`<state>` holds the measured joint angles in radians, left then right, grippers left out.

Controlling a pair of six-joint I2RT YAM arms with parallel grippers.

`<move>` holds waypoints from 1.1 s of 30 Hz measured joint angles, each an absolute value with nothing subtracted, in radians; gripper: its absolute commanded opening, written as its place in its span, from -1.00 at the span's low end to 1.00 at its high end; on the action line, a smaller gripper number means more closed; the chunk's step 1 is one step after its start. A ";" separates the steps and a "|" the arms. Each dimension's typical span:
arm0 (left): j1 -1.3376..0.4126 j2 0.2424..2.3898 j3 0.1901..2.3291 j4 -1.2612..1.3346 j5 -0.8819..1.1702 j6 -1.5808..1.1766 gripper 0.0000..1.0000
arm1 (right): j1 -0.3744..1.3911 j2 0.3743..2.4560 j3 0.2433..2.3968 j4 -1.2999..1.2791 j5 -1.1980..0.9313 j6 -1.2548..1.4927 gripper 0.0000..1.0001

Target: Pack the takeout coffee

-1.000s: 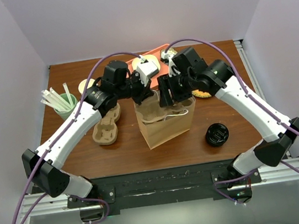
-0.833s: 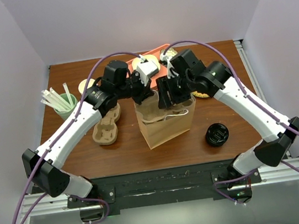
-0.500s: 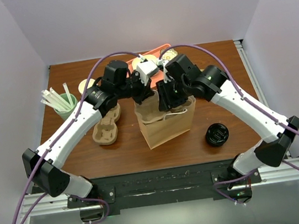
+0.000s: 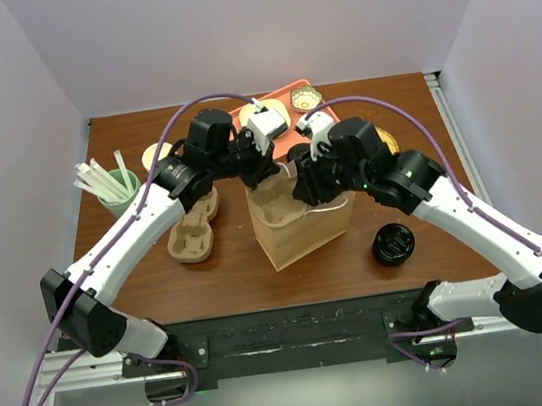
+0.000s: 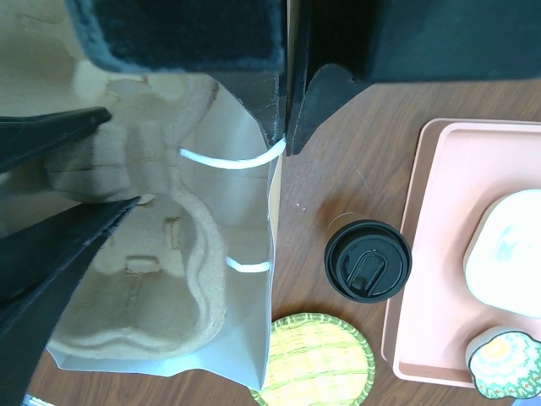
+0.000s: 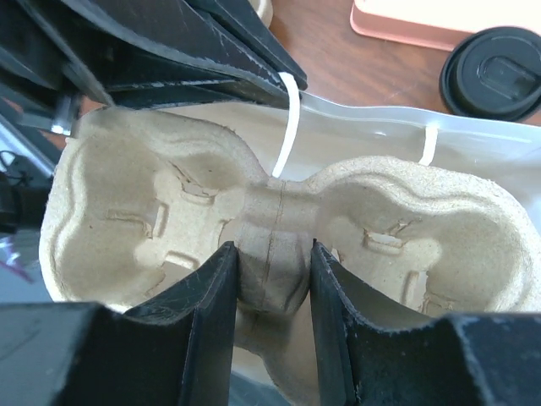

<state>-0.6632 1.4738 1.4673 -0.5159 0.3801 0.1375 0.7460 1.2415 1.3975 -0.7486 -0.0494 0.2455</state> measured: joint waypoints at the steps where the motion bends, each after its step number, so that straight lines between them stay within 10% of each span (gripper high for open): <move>1: -0.663 1.474 1.467 -0.516 0.381 0.138 -1.00 | 0.746 1.230 1.369 -0.722 -0.049 0.237 -0.48; 33: -0.654 1.476 1.467 -0.516 0.391 0.142 -1.00 | 0.745 1.138 1.148 -0.393 -0.084 0.004 -0.48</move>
<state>-0.6537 1.4757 1.4673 -0.5156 0.3908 0.1417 0.7452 1.1381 1.1481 -0.3927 -0.0845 0.0036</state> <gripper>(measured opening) 0.022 0.378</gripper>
